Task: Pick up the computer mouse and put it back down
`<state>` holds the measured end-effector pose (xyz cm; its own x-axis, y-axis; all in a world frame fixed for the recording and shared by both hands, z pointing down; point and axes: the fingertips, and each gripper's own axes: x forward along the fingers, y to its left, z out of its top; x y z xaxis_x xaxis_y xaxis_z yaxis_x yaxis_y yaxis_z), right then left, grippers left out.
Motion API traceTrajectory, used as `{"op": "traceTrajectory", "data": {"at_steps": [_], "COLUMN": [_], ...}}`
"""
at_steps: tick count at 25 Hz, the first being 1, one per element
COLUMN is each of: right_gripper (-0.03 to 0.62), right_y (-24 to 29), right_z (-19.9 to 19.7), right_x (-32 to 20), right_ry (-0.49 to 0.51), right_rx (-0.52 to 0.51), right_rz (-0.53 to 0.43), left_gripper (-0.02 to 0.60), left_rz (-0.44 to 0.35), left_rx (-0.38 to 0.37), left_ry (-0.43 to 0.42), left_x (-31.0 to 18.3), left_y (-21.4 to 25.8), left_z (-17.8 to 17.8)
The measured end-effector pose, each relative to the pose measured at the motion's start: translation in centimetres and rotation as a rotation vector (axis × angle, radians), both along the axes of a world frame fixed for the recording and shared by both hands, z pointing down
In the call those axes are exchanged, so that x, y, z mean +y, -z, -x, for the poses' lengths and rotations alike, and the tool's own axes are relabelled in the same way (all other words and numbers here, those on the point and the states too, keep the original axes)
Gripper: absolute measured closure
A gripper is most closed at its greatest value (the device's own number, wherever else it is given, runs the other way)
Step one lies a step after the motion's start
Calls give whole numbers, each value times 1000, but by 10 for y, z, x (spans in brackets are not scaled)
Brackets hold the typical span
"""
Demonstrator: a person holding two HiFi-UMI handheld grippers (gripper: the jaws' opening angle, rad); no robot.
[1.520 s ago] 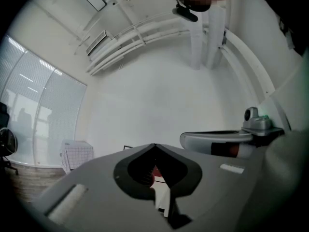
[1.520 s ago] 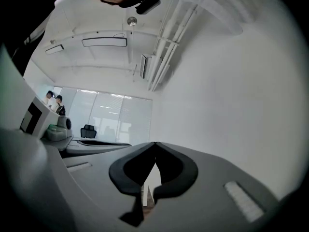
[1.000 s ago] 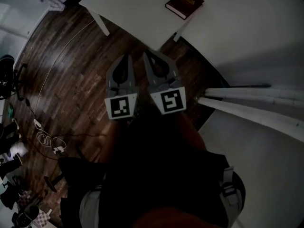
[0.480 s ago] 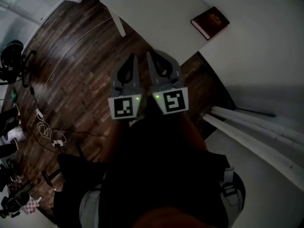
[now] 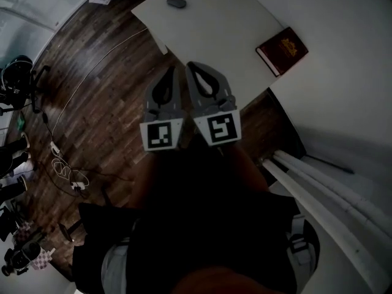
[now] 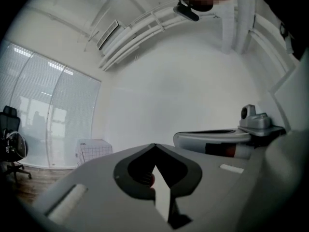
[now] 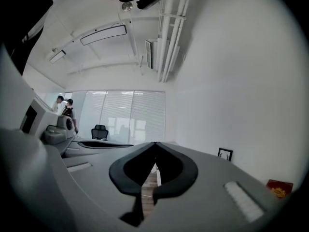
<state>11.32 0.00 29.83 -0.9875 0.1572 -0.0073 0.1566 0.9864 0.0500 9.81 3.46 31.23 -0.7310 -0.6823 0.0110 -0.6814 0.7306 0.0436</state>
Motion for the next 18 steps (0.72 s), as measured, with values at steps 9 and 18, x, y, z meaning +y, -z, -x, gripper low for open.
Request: {"op": "traceTrajectory", "data": {"at_steps": [9, 18], "right_gripper": [580, 580], "right_y": [-20, -31], "right_z": [74, 169], "right_x": [-6, 16], "right_ry": [23, -71], "right_rx": [42, 75], "right_rz": [36, 4], "left_gripper": [581, 581], "left_rz": [32, 4], "left_rx": [38, 59], "left_ry": [56, -25], "left_x": [12, 38], "left_y": [-20, -31], "left_z": [76, 180]}}
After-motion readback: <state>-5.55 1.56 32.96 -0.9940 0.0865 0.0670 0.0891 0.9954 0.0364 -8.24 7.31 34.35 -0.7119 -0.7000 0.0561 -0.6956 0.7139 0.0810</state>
